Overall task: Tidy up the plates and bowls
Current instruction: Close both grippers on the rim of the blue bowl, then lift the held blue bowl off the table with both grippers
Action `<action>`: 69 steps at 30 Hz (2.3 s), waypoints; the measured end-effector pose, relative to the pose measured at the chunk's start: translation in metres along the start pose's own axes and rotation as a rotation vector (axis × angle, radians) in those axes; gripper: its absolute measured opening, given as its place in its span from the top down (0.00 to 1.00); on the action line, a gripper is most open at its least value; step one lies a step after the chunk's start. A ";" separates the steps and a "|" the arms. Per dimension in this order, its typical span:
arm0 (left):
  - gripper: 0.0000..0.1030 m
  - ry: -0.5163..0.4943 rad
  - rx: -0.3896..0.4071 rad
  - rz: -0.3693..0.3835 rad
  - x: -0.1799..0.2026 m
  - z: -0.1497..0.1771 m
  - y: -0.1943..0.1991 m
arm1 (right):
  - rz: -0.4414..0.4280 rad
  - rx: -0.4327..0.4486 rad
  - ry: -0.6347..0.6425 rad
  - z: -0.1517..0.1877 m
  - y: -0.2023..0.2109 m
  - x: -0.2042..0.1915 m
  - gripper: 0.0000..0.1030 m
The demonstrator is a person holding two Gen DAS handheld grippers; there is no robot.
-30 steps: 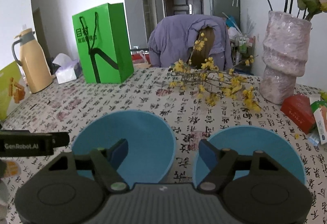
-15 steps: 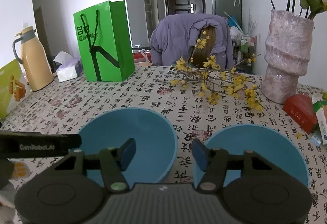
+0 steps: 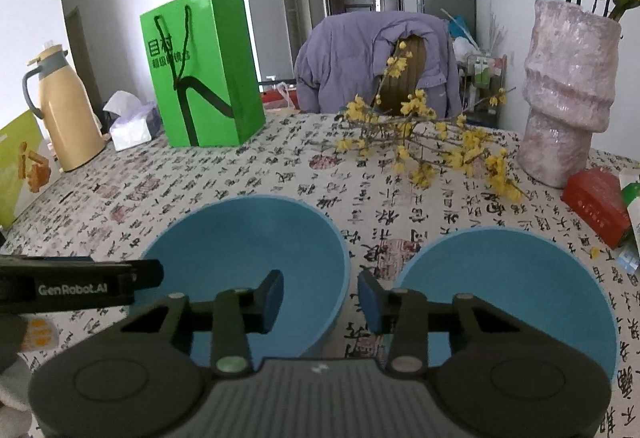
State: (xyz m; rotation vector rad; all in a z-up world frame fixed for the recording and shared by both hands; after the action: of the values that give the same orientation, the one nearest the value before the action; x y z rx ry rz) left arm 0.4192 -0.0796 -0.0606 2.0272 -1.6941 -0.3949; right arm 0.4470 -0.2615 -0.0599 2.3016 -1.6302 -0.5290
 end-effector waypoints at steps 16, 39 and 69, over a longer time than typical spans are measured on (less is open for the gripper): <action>0.74 -0.051 0.014 0.031 0.017 0.004 0.002 | 0.017 -0.025 0.007 0.005 -0.005 0.000 0.82; 0.89 -0.098 0.034 0.025 0.027 0.008 0.008 | 0.043 -0.017 0.036 0.008 -0.006 -0.004 0.86; 0.89 -0.100 0.047 0.021 0.027 0.007 0.012 | 0.043 -0.006 0.031 0.007 -0.003 -0.006 0.86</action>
State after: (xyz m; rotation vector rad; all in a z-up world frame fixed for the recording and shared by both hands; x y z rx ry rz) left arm 0.4104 -0.1085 -0.0584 2.0526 -1.7989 -0.4606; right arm 0.4449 -0.2552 -0.0665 2.2532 -1.6569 -0.4852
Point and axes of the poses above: each gripper's, at about its wrist camera, not at the fingertips, and y roughly against the way its jaws point, x to its right, z to its underside, the point moved 3 cm from there along -y, roughly the way its jaws point, and after that the axes turned 15 degrees about x, right-handed, at the moved point
